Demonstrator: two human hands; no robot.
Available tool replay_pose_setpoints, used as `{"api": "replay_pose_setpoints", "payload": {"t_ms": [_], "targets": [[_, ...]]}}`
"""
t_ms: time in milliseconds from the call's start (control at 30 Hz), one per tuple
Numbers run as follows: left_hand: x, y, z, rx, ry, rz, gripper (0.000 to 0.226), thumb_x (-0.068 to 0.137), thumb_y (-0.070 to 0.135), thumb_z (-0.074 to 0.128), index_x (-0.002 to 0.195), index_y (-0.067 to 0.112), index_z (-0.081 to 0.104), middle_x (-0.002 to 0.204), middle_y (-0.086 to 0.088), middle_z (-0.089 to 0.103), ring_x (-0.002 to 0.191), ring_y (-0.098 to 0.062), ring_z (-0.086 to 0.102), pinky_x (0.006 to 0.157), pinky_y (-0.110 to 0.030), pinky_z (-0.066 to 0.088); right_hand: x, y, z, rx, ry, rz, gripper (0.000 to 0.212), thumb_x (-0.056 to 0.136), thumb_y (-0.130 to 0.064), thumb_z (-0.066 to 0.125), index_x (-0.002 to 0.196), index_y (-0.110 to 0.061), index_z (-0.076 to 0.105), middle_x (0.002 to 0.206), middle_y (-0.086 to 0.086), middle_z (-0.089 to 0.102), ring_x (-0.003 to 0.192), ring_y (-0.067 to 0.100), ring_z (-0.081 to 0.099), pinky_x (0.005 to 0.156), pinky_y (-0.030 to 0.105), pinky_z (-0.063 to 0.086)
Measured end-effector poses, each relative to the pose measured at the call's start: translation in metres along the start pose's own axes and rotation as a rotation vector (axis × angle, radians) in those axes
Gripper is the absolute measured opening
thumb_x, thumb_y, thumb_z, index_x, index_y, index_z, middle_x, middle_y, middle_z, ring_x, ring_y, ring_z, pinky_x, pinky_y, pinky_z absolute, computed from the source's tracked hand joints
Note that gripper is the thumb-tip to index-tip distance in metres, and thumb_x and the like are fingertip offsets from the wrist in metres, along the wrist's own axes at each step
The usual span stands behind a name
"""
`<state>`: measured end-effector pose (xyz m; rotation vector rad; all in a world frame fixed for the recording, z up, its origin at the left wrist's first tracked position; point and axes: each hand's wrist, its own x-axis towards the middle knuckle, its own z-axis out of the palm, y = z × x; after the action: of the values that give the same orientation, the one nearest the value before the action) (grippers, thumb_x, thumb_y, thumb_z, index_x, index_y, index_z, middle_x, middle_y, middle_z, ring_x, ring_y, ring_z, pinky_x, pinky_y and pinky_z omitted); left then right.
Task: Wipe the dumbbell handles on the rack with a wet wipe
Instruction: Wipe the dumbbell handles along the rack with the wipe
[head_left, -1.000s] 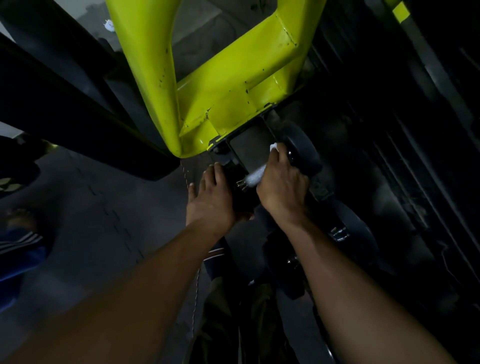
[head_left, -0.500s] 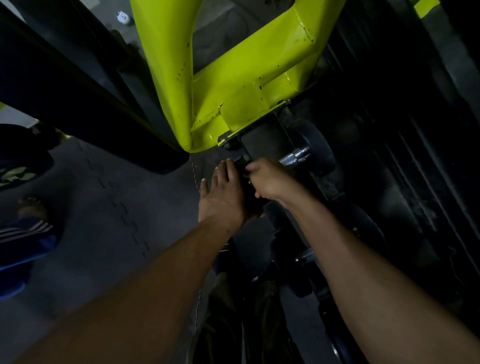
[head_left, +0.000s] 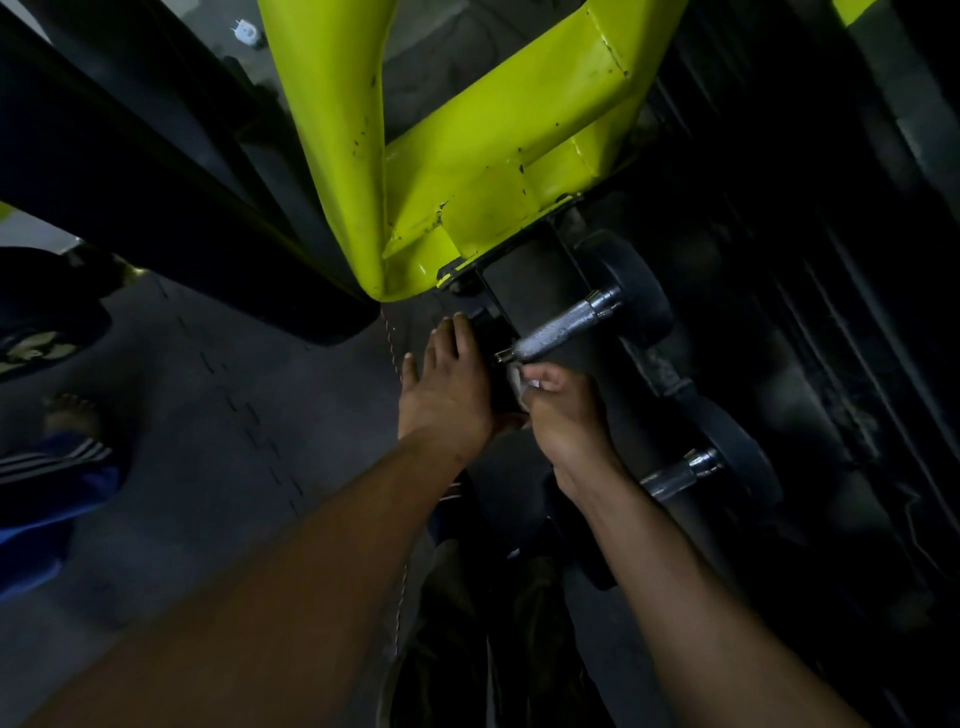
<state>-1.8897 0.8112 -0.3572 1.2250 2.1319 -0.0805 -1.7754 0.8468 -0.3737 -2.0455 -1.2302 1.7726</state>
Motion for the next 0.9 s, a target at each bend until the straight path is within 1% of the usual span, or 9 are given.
{"api": "replay_pose_setpoints", "payload": {"t_ms": [67,167,233,333,467,600,700,767,900], "targets": [[0.0,0.001,0.0,-0.003,-0.006,-0.008,0.145,0.054,0.067,0.087,0.158,0.007,0.006,0.165,-0.011,0.017,0.154,-0.025,0.019,0.123,-0.052,0.019,0.003,0.004,0.001,0.114,-0.015,0.054,0.016,0.091,-0.012,0.062,0.08,-0.02,0.07,0.077,-0.004,0.072,0.072,0.009,0.065,0.065,0.027,0.049],[0.001,0.001,0.001,-0.002,-0.014,-0.023,0.147,0.054,0.071,0.085,0.158,0.008,0.002,0.166,-0.01,0.014,0.155,-0.024,0.015,0.124,-0.052,0.017,0.007,-0.002,-0.005,0.478,-0.194,0.211,0.031,0.092,0.011,0.044,0.078,-0.01,0.062,0.061,-0.004,0.062,0.058,0.006,0.056,0.053,0.019,0.043],[0.001,0.001,0.001,0.002,-0.012,-0.029,0.147,0.054,0.072,0.084,0.158,0.008,0.002,0.167,-0.009,0.013,0.155,-0.023,0.015,0.124,-0.052,0.018,0.011,-0.01,-0.011,0.556,-0.274,0.288,0.037,0.087,0.018,0.032,0.079,-0.01,0.055,0.068,0.002,0.056,0.064,0.013,0.052,0.057,0.028,0.037],[0.001,0.001,0.002,0.003,-0.024,-0.027,0.147,0.055,0.069,0.085,0.159,0.008,0.001,0.167,-0.01,0.012,0.155,-0.024,0.016,0.124,-0.052,0.018,0.019,-0.014,-0.011,0.604,-0.257,0.364,0.041,0.082,0.021,0.025,0.085,-0.008,0.054,0.077,0.01,0.06,0.073,0.022,0.056,0.07,0.035,0.037],[0.001,0.001,0.0,0.013,-0.023,-0.021,0.147,0.056,0.069,0.085,0.158,0.007,0.001,0.167,-0.011,0.012,0.154,-0.025,0.016,0.124,-0.051,0.017,0.035,-0.011,-0.007,0.785,-0.197,0.346,0.056,0.078,0.022,0.021,0.1,-0.011,0.061,0.091,0.011,0.065,0.083,0.022,0.062,0.073,0.032,0.049],[0.001,0.001,0.001,0.02,-0.023,-0.018,0.146,0.057,0.07,0.084,0.158,0.007,0.0,0.167,-0.011,0.011,0.154,-0.025,0.015,0.124,-0.051,0.017,0.041,-0.005,-0.011,0.921,-0.129,0.286,0.053,0.083,0.024,0.025,0.109,-0.009,0.058,0.096,0.008,0.064,0.082,0.012,0.059,0.069,0.013,0.044],[0.001,0.0,0.001,0.011,-0.029,-0.023,0.146,0.057,0.07,0.085,0.159,0.008,-0.001,0.167,-0.011,0.011,0.154,-0.026,0.016,0.124,-0.052,0.017,0.033,0.003,-0.009,0.765,-0.207,0.259,0.04,0.088,0.02,0.036,0.099,-0.009,0.061,0.085,0.006,0.065,0.069,0.01,0.061,0.061,0.016,0.048],[0.001,0.001,0.001,0.01,-0.029,-0.021,0.146,0.057,0.069,0.085,0.158,0.008,0.0,0.166,-0.011,0.013,0.154,-0.026,0.018,0.123,-0.052,0.018,0.03,0.004,-0.01,0.716,-0.223,0.268,0.028,0.092,0.014,0.044,0.089,-0.009,0.059,0.082,0.007,0.06,0.068,0.01,0.059,0.063,0.02,0.049],[-0.001,0.002,-0.001,0.016,-0.026,-0.014,0.146,0.056,0.07,0.085,0.159,0.007,0.001,0.166,-0.01,0.013,0.154,-0.025,0.017,0.124,-0.052,0.018,0.047,-0.001,-0.022,0.993,-0.003,0.278,0.019,0.094,0.008,0.053,0.093,-0.01,0.058,0.097,0.006,0.063,0.089,0.01,0.061,0.078,0.017,0.052]]}}
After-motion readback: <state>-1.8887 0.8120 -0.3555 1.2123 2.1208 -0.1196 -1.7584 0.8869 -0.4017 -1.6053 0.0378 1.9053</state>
